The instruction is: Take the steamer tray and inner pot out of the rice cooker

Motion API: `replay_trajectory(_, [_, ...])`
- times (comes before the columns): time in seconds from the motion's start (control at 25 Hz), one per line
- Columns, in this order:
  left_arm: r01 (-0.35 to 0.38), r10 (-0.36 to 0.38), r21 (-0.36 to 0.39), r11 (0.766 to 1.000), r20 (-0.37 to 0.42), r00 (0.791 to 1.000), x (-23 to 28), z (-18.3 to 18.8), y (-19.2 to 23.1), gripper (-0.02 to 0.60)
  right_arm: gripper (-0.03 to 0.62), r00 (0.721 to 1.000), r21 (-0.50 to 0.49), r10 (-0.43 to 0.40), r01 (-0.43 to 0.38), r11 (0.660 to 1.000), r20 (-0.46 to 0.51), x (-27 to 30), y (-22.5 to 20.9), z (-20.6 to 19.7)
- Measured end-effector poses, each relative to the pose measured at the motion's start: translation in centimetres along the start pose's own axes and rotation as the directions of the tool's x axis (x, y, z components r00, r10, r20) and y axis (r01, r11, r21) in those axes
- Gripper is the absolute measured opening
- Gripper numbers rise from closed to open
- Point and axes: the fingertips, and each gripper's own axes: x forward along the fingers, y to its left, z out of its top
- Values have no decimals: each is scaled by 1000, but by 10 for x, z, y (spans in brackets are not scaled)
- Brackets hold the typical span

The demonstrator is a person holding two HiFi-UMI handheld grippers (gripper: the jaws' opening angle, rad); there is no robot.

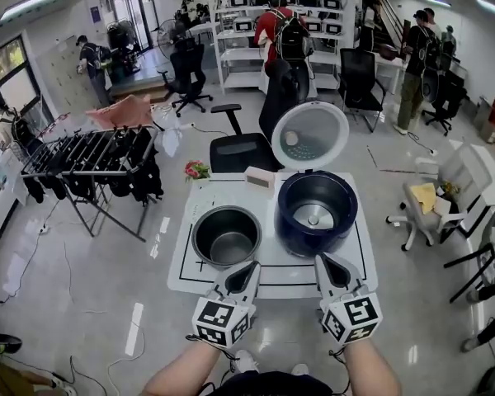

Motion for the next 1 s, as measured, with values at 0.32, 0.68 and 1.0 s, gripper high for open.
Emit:
replay_trajectory(0.32, [-130,130,-2,991,24,991,-21,-5,-59,2,0,993,20,122,-122,992,-7,-48,-15,-6])
replay_trajectory(0.68, [-238,238,-10,971,50,970,-45,-15,-97,2,0,973,51,230,-230,972,-8,-75,-15,-22])
replay_trajectory(1.0, [-277,279,-34,960,46,959,-52,-21,-121,2,0,966,49,259,-259,965,-8,-95,-22,-21])
